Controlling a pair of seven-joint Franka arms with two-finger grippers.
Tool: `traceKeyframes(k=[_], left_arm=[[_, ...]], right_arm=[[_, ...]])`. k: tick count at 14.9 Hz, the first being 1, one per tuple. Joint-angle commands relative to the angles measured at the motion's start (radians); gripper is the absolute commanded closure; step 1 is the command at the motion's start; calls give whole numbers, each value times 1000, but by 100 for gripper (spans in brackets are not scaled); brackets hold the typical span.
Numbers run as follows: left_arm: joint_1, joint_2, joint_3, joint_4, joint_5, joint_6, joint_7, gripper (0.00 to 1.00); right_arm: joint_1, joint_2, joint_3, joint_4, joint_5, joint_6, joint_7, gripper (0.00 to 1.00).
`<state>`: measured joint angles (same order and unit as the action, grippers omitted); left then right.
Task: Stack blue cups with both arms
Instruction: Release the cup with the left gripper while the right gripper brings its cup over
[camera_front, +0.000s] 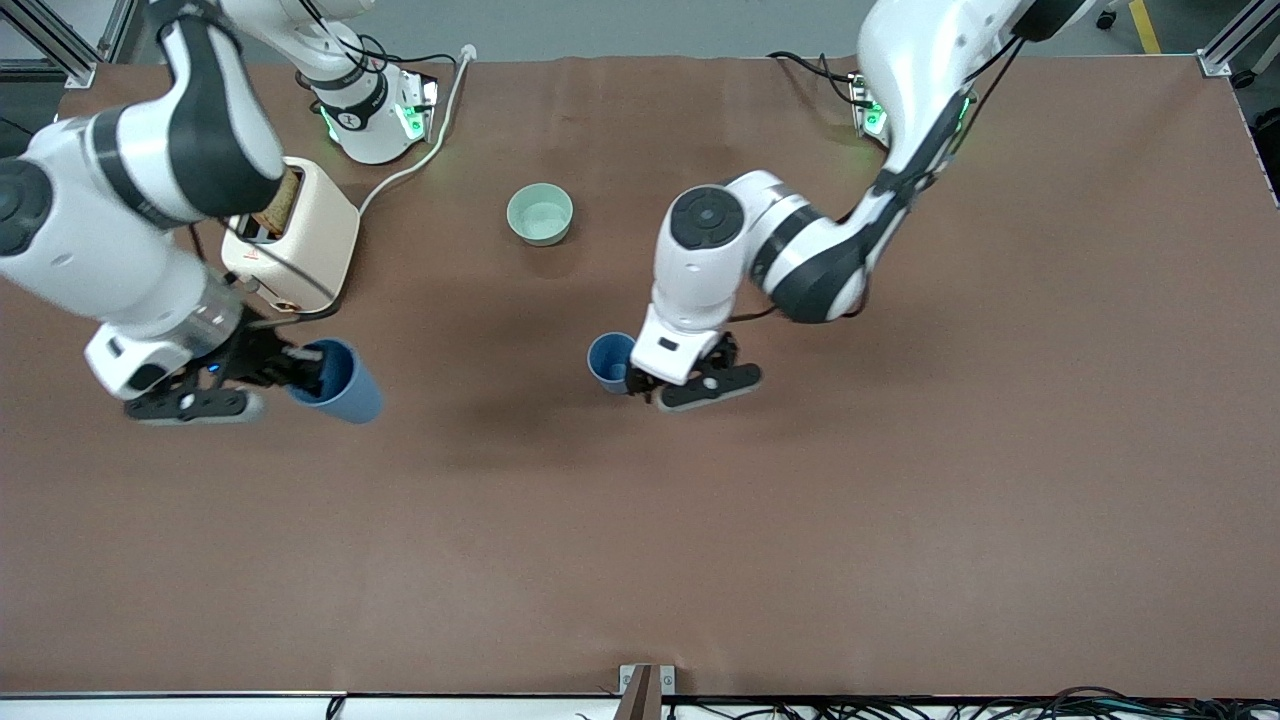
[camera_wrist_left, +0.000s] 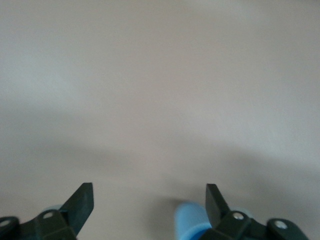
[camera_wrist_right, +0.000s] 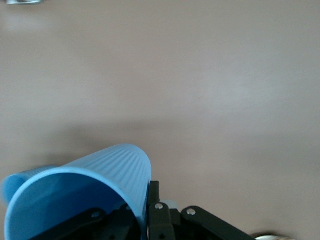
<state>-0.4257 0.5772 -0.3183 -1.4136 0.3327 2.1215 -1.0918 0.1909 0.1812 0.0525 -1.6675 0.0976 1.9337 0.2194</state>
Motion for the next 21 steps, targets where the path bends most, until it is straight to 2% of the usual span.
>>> traceKeyframes(k=[1,3,7,10,13,17,21], left_arm=[[103,-150,-1,-16,16,-142,197,0],[197,-230,-8,-21,6,-199,330,0],[364,-355,-13,-21,-206,-277,599,0],[442,-424,-12,-27,-271,-372,763,0],[430,-499,54,-77,-331,-452,797,0],[380,-542,157,-79,-348,-580,879,0],[409,-579,169,-87,-348,-603,883,0]], right_arm=[[120,-29,-10,-31,11,8,165,100],[200,-20,-10,-17,10,34,273,100],[292,35,-11,-23,-3,139,380,99],[331,79,-11,-28,-3,166,396,99],[354,119,-13,-31,-4,202,397,98],[374,167,-13,-37,-9,252,397,98],[407,198,-13,-54,-9,280,397,98]])
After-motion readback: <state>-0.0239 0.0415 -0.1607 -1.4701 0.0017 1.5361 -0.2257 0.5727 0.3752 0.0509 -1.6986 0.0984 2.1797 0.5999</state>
